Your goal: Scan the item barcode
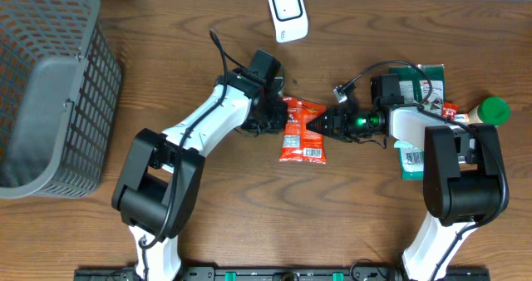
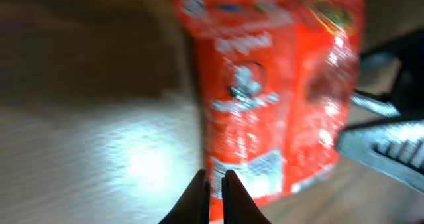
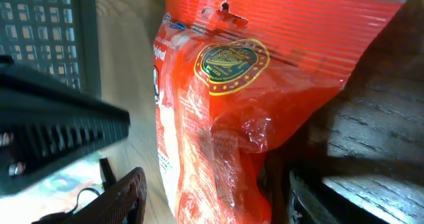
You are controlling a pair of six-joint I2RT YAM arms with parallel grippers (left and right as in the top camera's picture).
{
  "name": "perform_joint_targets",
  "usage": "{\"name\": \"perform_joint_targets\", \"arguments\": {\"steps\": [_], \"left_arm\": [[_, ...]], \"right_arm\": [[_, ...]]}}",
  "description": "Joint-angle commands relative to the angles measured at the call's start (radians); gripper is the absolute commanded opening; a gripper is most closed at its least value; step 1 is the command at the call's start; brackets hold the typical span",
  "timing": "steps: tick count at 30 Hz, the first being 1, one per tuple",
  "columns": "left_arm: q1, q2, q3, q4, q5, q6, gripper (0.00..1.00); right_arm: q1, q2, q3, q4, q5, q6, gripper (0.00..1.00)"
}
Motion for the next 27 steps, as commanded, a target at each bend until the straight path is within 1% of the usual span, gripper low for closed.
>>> {"name": "perform_joint_targets", "arguments": {"steps": [1, 6, 10, 13, 18, 25, 27], "left_arm": [[-0.002, 0.03, 0.014, 0.0, 0.075, -0.002, 0.1], [-0.008, 0.103, 0.011, 0.009, 0.074, -0.002, 0.1], [-0.008, 0.15, 0.01, 0.023, 0.074, -0.001, 0.1], [-0.008, 0.164, 0.01, 0.026, 0.07, 0.002, 0.1], [-0.008, 0.166, 0.01, 0.031, 0.069, 0.003, 0.1], [-0.008, 0.166, 0.01, 0.031, 0.069, 0.003, 0.11], [-0.008, 0.166, 0.01, 0.031, 0.069, 0.003, 0.1]], "right_arm": [[-0.008, 0.024, -0.014, -0.008, 0.116, 0.008, 0.62], [-0.008, 0.024, -0.014, -0.009, 0.119, 0.008, 0.62], [-0.006, 0.024, -0.015, -0.03, 0.173, 0.023, 0.62], [-0.005, 0.024, -0.018, -0.041, 0.193, 0.06, 0.61], [0.013, 0.024, -0.021, -0.029, 0.193, 0.065, 0.61], [0.068, 0.024, -0.022, 0.023, 0.193, 0.068, 0.57], [0.081, 0.024, -0.022, 0.035, 0.193, 0.068, 0.53]]}}
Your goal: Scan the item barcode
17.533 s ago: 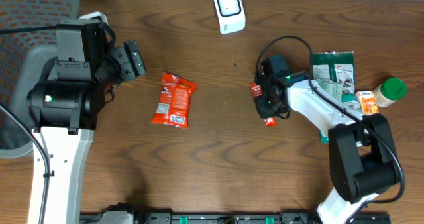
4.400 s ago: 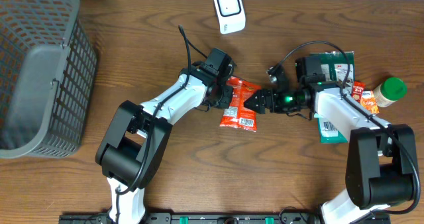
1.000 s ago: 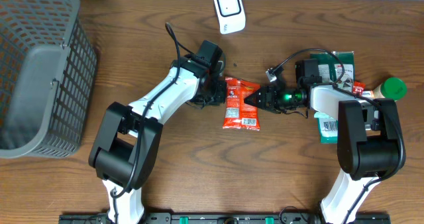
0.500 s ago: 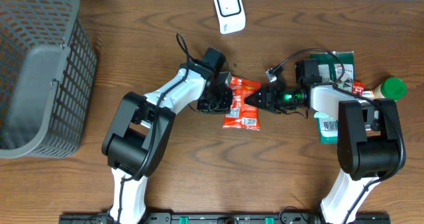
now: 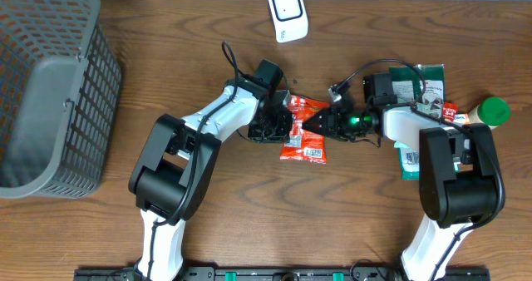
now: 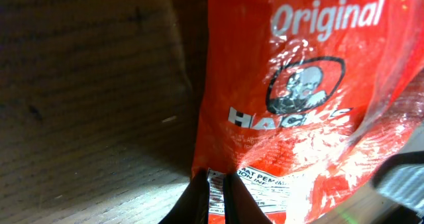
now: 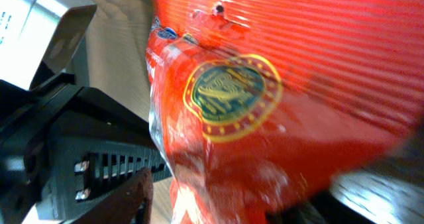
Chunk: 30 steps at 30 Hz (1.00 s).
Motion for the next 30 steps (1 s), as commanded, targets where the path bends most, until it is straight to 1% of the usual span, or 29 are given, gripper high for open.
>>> {"name": "perform_joint_targets", "arguments": {"steps": [1, 3, 4, 6, 9, 11, 15, 16, 17, 18, 20, 22, 25, 26, 27, 30], "left_arm": [[-0.002, 0.043, 0.007, 0.004, -0.032, 0.003, 0.1], [-0.002, 0.043, 0.007, 0.004, -0.032, 0.003, 0.1], [-0.002, 0.043, 0.007, 0.003, -0.032, 0.003, 0.1], [0.0, 0.039, 0.007, 0.004, -0.032, 0.003, 0.11], [0.008, 0.013, 0.007, 0.004, -0.032, 0.003, 0.11], [0.019, -0.018, 0.007, 0.004, -0.032, 0.003, 0.11], [0.039, -0.096, 0.007, -0.001, -0.032, 0.003, 0.17], [0.042, -0.116, 0.007, -0.004, -0.032, 0.003, 0.22], [0.046, -0.137, 0.007, -0.004, -0.032, 0.003, 0.25], [0.05, -0.163, 0.007, -0.008, -0.032, 0.003, 0.3], [0.054, -0.19, 0.007, -0.027, -0.031, 0.003, 0.35], [0.057, -0.208, 0.007, -0.057, -0.031, 0.009, 0.44], [0.058, -0.212, 0.007, -0.092, 0.02, 0.086, 0.64], [0.058, -0.212, 0.007, -0.102, 0.048, 0.115, 0.68], [0.058, -0.212, 0.007, -0.11, 0.077, 0.14, 0.72], [0.058, -0.212, 0.007, -0.121, 0.146, 0.185, 0.76]], "right_arm": [[0.034, 0.029, -0.026, 0.005, 0.128, 0.008, 0.47], [0.041, 0.029, -0.026, 0.012, 0.128, 0.008, 0.38], [0.041, 0.029, -0.026, 0.012, 0.127, 0.008, 0.35], [0.039, 0.028, -0.026, 0.011, 0.127, 0.008, 0.26], [0.035, 0.021, -0.025, 0.01, 0.115, 0.008, 0.23], [0.035, 0.007, -0.024, 0.005, 0.115, 0.008, 0.18], [0.035, -0.041, -0.024, -0.014, 0.117, -0.03, 0.16], [0.035, -0.053, -0.024, -0.02, 0.117, -0.035, 0.16], [0.035, -0.065, -0.024, -0.027, 0.117, -0.038, 0.14], [0.035, -0.079, -0.024, -0.03, 0.116, -0.038, 0.09], [0.035, -0.091, -0.024, -0.034, 0.107, -0.037, 0.01], [0.032, -0.099, -0.024, -0.038, 0.077, -0.037, 0.01], [0.019, -0.103, -0.024, -0.038, 0.001, -0.038, 0.01], [0.014, -0.103, -0.024, -0.038, -0.019, -0.038, 0.01], [0.006, -0.103, -0.024, -0.038, -0.042, -0.038, 0.01], [-0.014, -0.103, -0.024, -0.037, -0.106, -0.042, 0.01]]}}
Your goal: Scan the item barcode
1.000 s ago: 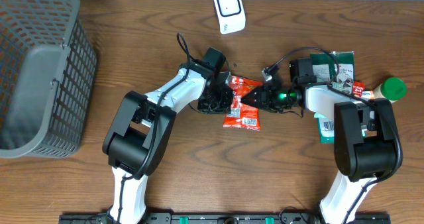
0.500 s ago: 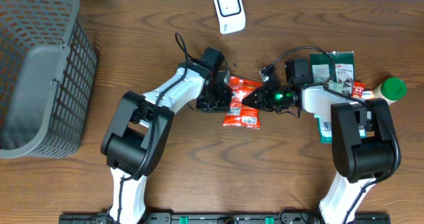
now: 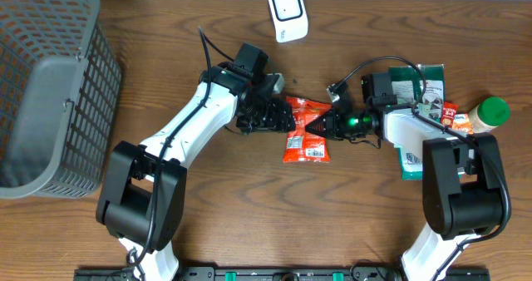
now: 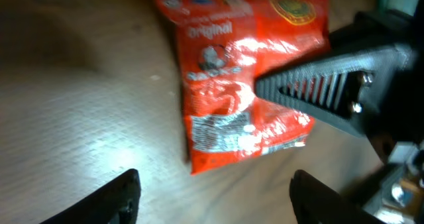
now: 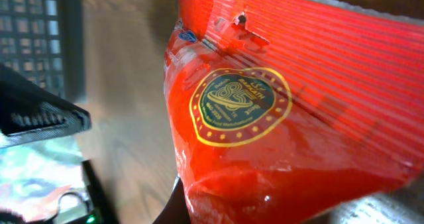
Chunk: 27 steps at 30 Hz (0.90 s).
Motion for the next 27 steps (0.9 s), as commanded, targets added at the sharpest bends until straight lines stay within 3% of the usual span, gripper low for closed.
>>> {"name": "perform_joint_targets", "arguments": {"steps": [1, 9, 20, 26, 27], "left_arm": [[0.003, 0.0, 0.007, -0.008, 0.112, 0.099, 0.79], [0.003, 0.0, 0.007, 0.031, 0.151, 0.099, 0.81], [0.007, 0.0, 0.007, 0.171, 0.197, 0.091, 0.79], [0.007, 0.0, 0.007, 0.198, 0.195, 0.087, 0.47], [0.007, 0.0, 0.007, 0.198, 0.195, 0.087, 0.45]], "right_arm": [[-0.03, -0.027, -0.006, 0.001, -0.154, -0.032, 0.01], [-0.065, -0.027, -0.006, 0.004, -0.457, -0.087, 0.01], [-0.065, -0.027, -0.006, 0.016, -0.604, -0.112, 0.01], [-0.065, -0.027, -0.006, 0.016, -0.603, -0.119, 0.01], [-0.065, -0.027, -0.006, 0.016, -0.603, -0.119, 0.01]]}}
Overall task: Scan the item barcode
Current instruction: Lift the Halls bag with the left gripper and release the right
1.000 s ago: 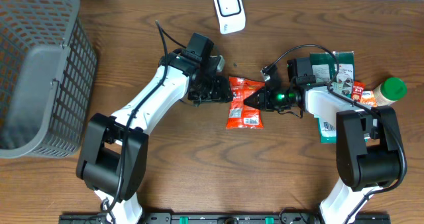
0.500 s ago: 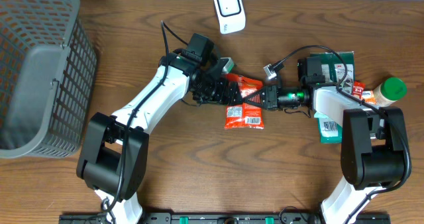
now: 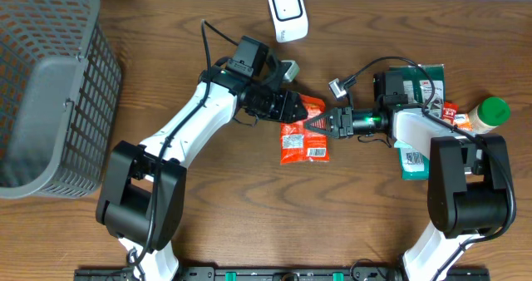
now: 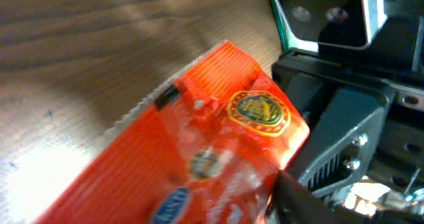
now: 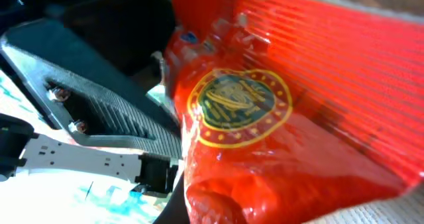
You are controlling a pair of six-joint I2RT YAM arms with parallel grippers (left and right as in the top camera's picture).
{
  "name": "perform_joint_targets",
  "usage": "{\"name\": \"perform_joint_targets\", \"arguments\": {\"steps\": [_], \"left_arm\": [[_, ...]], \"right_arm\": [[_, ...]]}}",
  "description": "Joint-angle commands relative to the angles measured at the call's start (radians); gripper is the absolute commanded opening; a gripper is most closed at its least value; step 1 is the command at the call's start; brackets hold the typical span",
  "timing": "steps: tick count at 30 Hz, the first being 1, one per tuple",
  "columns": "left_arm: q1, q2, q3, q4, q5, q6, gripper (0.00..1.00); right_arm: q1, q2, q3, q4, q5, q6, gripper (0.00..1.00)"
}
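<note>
A red snack packet (image 3: 304, 140) lies mid-table, its white barcode label at the near end. My right gripper (image 3: 317, 125) is shut on the packet's right edge; in the right wrist view the packet (image 5: 285, 118) fills the frame above one dark finger (image 5: 177, 207). My left gripper (image 3: 293, 108) stands open at the packet's far end. In the left wrist view the packet (image 4: 199, 138) covers the left finger, and only the right finger (image 4: 291, 197) shows. The white scanner (image 3: 287, 13) stands at the table's far edge.
A grey mesh basket (image 3: 50, 90) fills the far left. Green packets (image 3: 416, 86), a teal item (image 3: 410, 160) and a green-capped bottle (image 3: 490, 110) lie at the right, behind my right arm. Cables run over both wrists.
My left gripper has moved from the packet's left side to its far end, still open. My right gripper stays shut on the packet and has shifted slightly right.
My left gripper was shut at the packet's left edge while the right stood open around its right edge. Both then pressed closer to the packet. The left then stood open and drawn back, the right shut on the packet. Now the left is at the packet's far end.
</note>
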Motion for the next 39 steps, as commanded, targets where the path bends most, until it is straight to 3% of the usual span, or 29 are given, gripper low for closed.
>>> {"name": "perform_joint_targets", "arguments": {"steps": [1, 7, 20, 21, 24, 30, 33, 39], "left_arm": [[0.004, 0.0, 0.007, 0.002, 0.016, 0.011, 0.43], [0.003, 0.0, 0.007, 0.002, 0.016, 0.01, 0.25], [-0.023, 0.0, 0.006, -0.021, 0.016, -0.05, 0.29], [-0.026, 0.0, 0.006, -0.017, 0.016, -0.05, 0.25], [-0.024, 0.0, 0.007, -0.005, 0.016, -0.05, 0.11], [0.003, 0.0, 0.007, 0.005, 0.017, -0.051, 0.09], [0.026, -0.001, 0.007, 0.005, 0.021, -0.09, 0.08], [0.096, -0.002, 0.007, 0.013, 0.194, -0.095, 0.08]], "right_arm": [[-0.006, -0.027, -0.004, 0.003, -0.069, -0.026, 0.01], [-0.006, -0.027, -0.004, 0.003, -0.068, -0.026, 0.01], [-0.006, -0.027, -0.004, 0.038, -0.064, -0.026, 0.01], [-0.006, -0.027, -0.004, 0.04, -0.064, -0.026, 0.02], [-0.006, -0.027, -0.004, 0.04, -0.064, -0.026, 0.12], [-0.007, -0.027, -0.004, 0.051, -0.027, -0.032, 0.55], [-0.009, -0.027, -0.004, 0.05, 0.056, -0.032, 0.64], [-0.027, -0.027, -0.004, 0.018, 0.155, -0.033, 0.68]]}}
